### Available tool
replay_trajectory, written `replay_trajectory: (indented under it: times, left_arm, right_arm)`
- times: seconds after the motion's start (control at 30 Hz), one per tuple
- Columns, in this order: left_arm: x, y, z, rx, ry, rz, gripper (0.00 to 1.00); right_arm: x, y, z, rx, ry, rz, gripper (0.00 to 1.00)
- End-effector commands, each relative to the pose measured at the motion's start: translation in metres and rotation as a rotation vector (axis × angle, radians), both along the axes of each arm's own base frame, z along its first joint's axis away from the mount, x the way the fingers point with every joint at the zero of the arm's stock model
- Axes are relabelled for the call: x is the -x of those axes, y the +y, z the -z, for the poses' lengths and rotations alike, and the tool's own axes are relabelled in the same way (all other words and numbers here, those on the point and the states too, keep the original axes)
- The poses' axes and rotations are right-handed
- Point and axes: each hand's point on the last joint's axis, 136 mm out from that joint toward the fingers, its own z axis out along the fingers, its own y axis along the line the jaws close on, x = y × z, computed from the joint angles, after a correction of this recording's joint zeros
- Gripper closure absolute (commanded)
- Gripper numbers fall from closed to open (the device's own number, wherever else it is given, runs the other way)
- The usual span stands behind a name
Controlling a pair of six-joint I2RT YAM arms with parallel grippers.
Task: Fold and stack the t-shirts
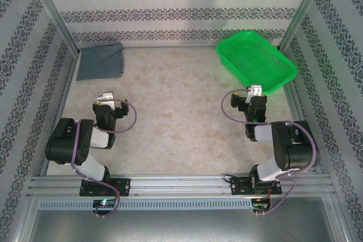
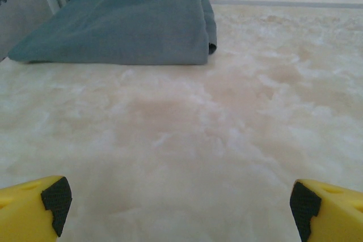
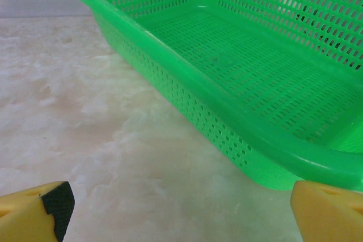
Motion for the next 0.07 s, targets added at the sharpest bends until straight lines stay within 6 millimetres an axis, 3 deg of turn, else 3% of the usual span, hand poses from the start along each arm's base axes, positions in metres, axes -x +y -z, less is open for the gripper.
replay_trajectory:
  times: [0.0,0.03]
  left_arm:
    - [-0.0045,0.0069,-0.0212,0.015,-0.092,-0.027,0.00]
    - [-0.0052,0.0078,-0.0207,0.015,-0.087,-0.029,0.00]
  right_arm:
    - [-0.0062,0.0029,-0.0123,0.012,-0.035,-0.010,0.02]
    - [-0.0054,0.0026,-0.0117,0.012,-0.035,-0.008,0.02]
